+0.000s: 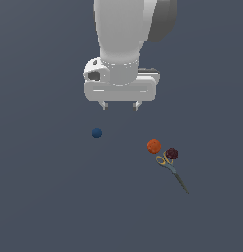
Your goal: Pick up a designated object from a clutter of objects.
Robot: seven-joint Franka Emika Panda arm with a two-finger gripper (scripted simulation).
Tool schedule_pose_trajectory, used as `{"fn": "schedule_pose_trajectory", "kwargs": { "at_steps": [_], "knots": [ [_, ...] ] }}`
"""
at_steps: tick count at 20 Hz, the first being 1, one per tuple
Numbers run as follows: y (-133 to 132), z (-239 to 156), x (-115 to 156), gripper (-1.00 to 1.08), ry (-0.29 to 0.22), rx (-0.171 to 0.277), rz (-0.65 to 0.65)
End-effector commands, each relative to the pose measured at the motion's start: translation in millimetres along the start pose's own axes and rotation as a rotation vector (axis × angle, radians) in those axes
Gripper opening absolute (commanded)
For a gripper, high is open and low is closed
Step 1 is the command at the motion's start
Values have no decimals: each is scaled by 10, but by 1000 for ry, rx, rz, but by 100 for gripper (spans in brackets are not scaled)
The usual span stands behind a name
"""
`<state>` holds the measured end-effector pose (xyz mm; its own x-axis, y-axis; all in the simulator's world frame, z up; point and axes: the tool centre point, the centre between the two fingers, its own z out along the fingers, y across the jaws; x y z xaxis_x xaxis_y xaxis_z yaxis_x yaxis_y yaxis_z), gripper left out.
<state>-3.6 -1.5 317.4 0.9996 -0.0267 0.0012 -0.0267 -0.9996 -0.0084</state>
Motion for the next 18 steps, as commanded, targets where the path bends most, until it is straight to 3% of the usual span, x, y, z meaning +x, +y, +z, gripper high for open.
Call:
{"fn": "schedule_pose_trajectory", "kwargs": {
  "at_steps": [1,9,18],
  "knots": [
    [0,0,0,100,0,0,0],
    [161,-233,126,100,65,21,43],
    [57,-77,154,100,58,12,0]
  ]
}}
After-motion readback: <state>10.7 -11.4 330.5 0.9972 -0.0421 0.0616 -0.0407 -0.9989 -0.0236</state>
